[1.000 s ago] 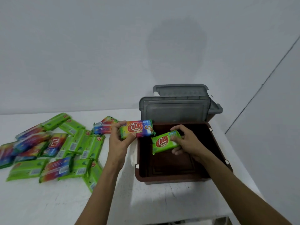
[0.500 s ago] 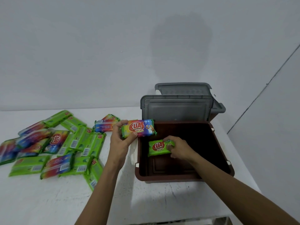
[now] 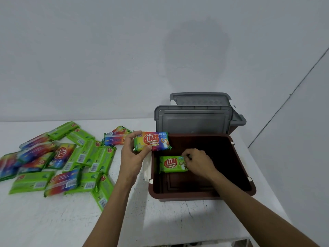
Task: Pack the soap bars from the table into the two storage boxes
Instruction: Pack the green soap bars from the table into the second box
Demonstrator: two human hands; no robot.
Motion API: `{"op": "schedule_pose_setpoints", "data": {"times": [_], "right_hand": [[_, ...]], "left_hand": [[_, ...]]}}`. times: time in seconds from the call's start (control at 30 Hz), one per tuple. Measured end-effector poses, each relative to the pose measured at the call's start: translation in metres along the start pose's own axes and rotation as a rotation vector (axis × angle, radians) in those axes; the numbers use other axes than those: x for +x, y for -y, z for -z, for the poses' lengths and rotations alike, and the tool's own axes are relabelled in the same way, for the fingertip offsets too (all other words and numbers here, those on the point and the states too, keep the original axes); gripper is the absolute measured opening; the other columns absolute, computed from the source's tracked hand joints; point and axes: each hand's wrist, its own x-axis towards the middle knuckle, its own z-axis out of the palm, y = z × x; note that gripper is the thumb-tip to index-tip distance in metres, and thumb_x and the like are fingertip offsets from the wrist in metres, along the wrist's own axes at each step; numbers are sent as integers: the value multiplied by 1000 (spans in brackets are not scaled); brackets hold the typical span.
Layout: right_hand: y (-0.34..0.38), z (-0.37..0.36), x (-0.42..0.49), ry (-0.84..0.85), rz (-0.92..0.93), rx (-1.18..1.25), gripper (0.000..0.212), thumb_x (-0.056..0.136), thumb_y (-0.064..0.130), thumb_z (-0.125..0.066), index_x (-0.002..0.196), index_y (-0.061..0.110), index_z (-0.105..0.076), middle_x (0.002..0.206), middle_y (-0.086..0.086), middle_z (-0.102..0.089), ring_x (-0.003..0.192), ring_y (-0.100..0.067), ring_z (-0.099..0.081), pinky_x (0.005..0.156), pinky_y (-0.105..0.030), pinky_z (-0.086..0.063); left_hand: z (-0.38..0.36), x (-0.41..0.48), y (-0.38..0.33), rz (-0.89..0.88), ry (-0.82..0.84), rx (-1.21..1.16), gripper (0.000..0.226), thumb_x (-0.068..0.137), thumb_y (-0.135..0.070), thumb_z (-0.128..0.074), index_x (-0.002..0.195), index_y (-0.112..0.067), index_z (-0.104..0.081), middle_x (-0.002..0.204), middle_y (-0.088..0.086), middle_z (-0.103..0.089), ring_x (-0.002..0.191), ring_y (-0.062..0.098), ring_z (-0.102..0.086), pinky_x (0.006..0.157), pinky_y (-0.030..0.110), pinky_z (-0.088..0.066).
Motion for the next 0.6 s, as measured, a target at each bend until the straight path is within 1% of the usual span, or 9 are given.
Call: {"op": "schedule_pose_setpoints", "data": {"times": [0.03,0.1,0.13,0.2,0.3,0.4,0.5,0.53,0.6], "right_hand": [[3,4,-1,-80,26,40,20,93,23,-53,107,25,-68,101,-1,-70,93,-21,-67,73,-28,-51],[12,13,-4,-144,104,297,15,95,20,-56,104,24,-67,89,3,-68,78,-15,-67,65,-21,-50],[18,19,-6,-123,133,478,16,96,18,-56,108,26,-65,91,1,-68,79,-15,-69,66,-22,-53],[30,28,-12,-38,157,792,24,97,16,-56,119,25,-59,100,-7,-69,89,-20,-71,73,-30,-59],[43,34,-20,69,156,1088,35,94,14,-60,129,19,-56,112,-14,-67,101,-25,-70,81,-39,-60],[47,33,-22,94,139,1177,35,92,11,-63,127,16,-59,118,-17,-64,103,-28,-69,87,-42,-57],[42,35,-21,115,92,1232,37,91,7,-62,128,15,-58,119,-17,-63,102,-26,-68,83,-35,-57],[40,37,-21,143,74,1263,39,91,5,-63,128,14,-58,121,-18,-62,103,-27,-67,81,-34,-57],[35,41,-21,195,42,1283,40,89,2,-63,127,14,-58,124,-19,-58,107,-27,-65,78,-33,-57]], "left_hand": [[-1,-1,-3,-13,0,-1,46,84,-3,-72,118,-29,-54,125,10,-58,110,25,-63,83,33,-57],[-4,-3,-8,-30,15,-8,46,83,-4,-72,119,-27,-54,124,9,-59,107,23,-64,82,31,-57],[-5,-3,-10,-35,28,-11,46,83,-5,-72,120,-26,-54,124,9,-59,106,22,-64,82,31,-57],[-9,-3,-15,-39,61,-22,47,82,-4,-73,120,-25,-55,124,10,-60,105,23,-65,81,30,-57],[-16,-3,-18,-31,109,-42,48,82,-5,-73,122,-23,-54,125,10,-58,108,23,-63,80,27,-56],[-23,-6,-20,-22,133,-54,49,81,-6,-73,124,-21,-54,123,9,-58,107,21,-63,80,28,-56],[-25,-6,-22,-41,180,33,48,80,-17,-74,123,-23,-53,120,3,-60,107,16,-63,80,29,-57],[-25,-6,-23,-56,207,89,47,81,-20,-73,123,-24,-54,120,-1,-60,107,13,-62,80,27,-56],[-24,-6,-23,-87,248,237,43,84,-25,-71,123,-27,-54,120,-6,-58,107,4,-59,77,17,-53]]}}
